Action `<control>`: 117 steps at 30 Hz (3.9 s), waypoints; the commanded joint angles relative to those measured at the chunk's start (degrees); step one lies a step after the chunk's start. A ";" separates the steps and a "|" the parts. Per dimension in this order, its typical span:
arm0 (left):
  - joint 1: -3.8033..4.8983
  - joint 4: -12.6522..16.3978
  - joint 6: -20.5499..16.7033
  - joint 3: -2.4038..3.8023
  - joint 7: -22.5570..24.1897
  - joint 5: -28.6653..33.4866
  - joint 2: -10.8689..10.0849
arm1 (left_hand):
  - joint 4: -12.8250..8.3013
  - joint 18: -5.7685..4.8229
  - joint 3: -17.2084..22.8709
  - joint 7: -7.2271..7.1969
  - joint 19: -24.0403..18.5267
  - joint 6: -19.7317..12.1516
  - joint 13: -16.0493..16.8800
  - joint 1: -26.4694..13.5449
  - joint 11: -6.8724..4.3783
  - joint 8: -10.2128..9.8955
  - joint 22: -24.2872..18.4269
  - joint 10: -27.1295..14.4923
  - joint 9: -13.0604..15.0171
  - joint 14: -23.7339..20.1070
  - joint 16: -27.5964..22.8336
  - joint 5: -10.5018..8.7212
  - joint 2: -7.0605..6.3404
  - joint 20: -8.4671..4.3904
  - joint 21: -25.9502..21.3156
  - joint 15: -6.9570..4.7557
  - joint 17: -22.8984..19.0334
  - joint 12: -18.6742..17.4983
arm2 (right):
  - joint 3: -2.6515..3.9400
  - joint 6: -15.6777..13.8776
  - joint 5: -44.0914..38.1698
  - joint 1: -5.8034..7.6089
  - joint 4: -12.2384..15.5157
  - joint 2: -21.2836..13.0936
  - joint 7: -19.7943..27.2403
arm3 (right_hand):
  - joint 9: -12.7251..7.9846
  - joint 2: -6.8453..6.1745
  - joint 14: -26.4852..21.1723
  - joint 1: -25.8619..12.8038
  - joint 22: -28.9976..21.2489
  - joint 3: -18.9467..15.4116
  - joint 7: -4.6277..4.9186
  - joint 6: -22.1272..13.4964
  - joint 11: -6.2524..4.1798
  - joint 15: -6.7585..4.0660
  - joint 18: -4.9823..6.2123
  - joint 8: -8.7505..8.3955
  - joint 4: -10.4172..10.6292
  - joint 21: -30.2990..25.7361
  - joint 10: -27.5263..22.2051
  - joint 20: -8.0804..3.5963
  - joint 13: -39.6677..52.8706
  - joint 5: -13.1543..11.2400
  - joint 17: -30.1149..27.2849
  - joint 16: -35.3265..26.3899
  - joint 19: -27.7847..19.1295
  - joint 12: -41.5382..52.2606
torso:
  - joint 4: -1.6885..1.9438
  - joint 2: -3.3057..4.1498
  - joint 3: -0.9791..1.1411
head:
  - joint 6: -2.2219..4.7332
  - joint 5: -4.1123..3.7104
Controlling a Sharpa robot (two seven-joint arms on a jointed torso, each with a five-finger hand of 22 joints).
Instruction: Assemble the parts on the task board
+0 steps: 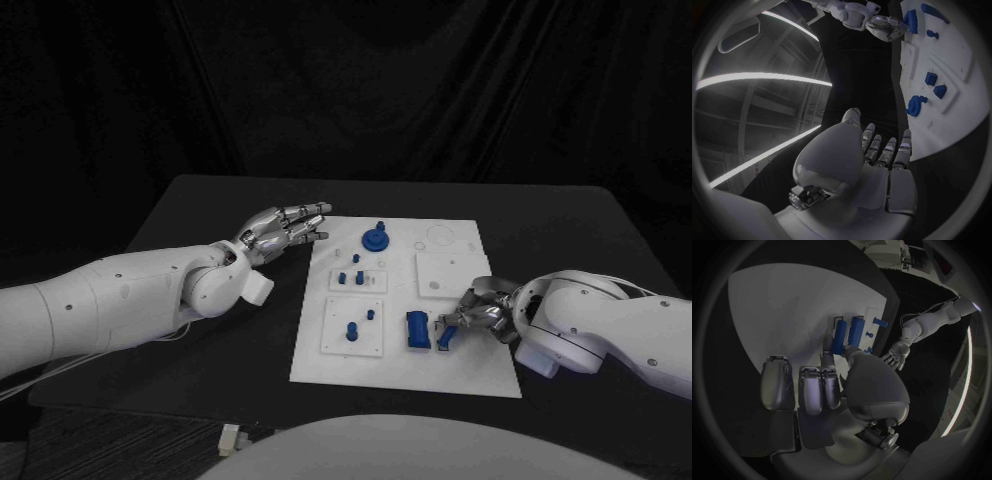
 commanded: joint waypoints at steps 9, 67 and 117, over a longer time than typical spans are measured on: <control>-0.10 0.11 0.79 0.06 0.40 0.33 0.07 | -0.06 -0.38 0.39 0.48 0.41 0.12 0.07 0.61 0.26 0.38 -0.11 0.12 0.05 0.04 0.24 0.29 0.03 0.05 0.24 0.41 0.07 0.32 | 0.01 1.08 0.11 -0.14 0.02 0.61 -0.37 | 0.42 -1.41 5.41 -1.84 10.83 0.00 -0.10 -0.61 -0.37 -0.30 0.96 0.57 -1.06 -0.30 6.08 -0.39 15.07 -7.37 11.83 -0.10 0.83 0.20 | -0.01 0.02 0.01 | -0.01 0.21; -0.81 -0.25 1.31 0.07 0.04 0.33 0.23 | -0.25 -0.46 0.59 0.50 0.50 0.13 0.07 0.87 0.29 0.37 -0.17 0.14 0.05 0.09 0.29 0.43 0.07 0.04 0.25 0.47 0.08 0.31 | 0.01 2.44 -4.02 -0.16 -0.03 0.65 -0.70 | 10.36 -1.50 5.48 -0.61 10.70 -6.69 -0.84 -6.00 -0.99 -0.85 1.06 11.05 0.01 -0.92 6.08 -0.90 15.07 -5.44 12.20 0.06 0.77 0.20 | -0.01 -0.03 0.00 | -0.01 0.01; -0.84 1.04 0.59 0.07 2.99 0.33 -0.59 | -0.79 -0.54 1.11 0.75 1.67 1.24 0.26 1.47 0.53 0.62 0.41 1.00 0.16 1.48 1.26 0.76 -0.11 0.00 0.69 0.33 0.35 1.65 | -0.01 -20.63 -36.49 -4.64 7.69 -9.11 21.27 | 11.99 -1.35 6.07 19.05 12.65 -19.47 0.67 -15.83 1.04 0.75 -0.36 24.98 0.01 6.37 6.08 0.52 15.07 -26.18 15.09 1.28 2.77 0.20 | -0.08 0.02 0.02 | -0.01 0.32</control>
